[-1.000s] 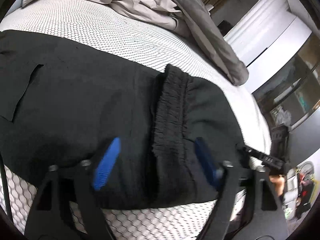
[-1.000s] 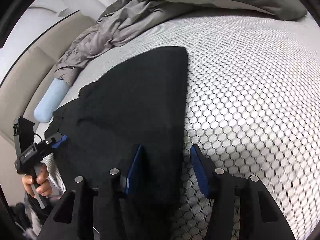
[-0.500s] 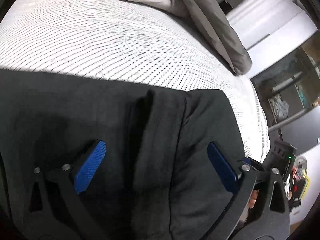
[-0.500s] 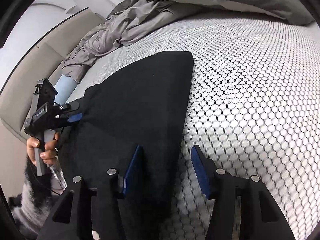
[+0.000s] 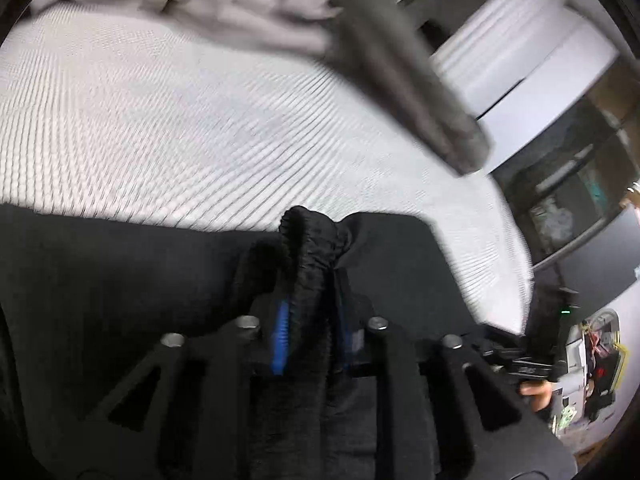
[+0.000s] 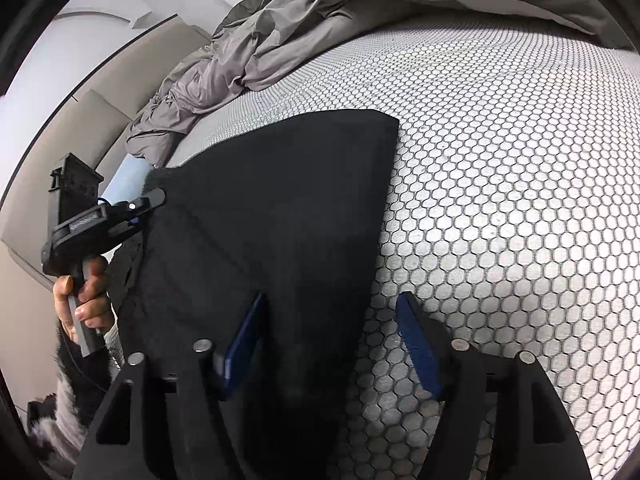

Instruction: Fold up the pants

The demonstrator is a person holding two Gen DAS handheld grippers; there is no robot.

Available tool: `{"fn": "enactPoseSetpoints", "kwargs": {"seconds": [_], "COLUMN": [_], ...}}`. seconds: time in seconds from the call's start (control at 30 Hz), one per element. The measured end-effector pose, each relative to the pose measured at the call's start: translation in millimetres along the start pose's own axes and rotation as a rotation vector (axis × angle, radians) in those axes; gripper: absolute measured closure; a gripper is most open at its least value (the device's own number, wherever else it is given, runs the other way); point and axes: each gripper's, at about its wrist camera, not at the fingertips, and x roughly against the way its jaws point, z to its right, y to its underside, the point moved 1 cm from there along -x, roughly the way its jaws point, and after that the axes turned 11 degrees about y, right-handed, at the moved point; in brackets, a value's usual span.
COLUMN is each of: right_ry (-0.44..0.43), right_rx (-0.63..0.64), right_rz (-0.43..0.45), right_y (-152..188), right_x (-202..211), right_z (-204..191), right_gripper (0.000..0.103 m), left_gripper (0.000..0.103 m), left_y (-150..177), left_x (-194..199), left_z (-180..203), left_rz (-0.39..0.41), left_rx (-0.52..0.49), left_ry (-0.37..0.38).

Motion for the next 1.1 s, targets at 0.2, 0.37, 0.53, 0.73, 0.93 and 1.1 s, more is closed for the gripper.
{"fn": "enactPoseSetpoints", "kwargs": {"seconds": [0.2,0.37,0.53,0.73,0.93,1.1], "right_ry": [0.018,-0.071,-0.195,-0.192,-0.144,-0.161], "right_rx": [-0.012,0.000,-0.045,-0.014,0.119,0.127], "right_rz": [-0.003,-0.005,-0.041,0.001,-0.108,-0.041], "right_y": [12,54,77,82,117,114], "right_x": [17,43,45,63,57,77], "right_z": [-3,3,1,-9,-12,-9], "right_gripper": [0.034,0.038,0.077,0.092,0.092,0.077], "left_gripper": [0.042,0.025,0.022,0.022,0.022,0.022], "left_y": [16,52,86,114,131,159], "left_x": [20,45,15,-61,-69,-86], "left_z": [-3,52,114,157,173,208], "left_rz": [0.050,0.136,0.112,-0.041,-0.064,-0.097], "left_rx": [0.052,-0.045,-0.165,-0.273,-0.315,-0.393], "left_ry": [-0.063,-0.077,-0.022,-0.023,-0.028,0.032]}}
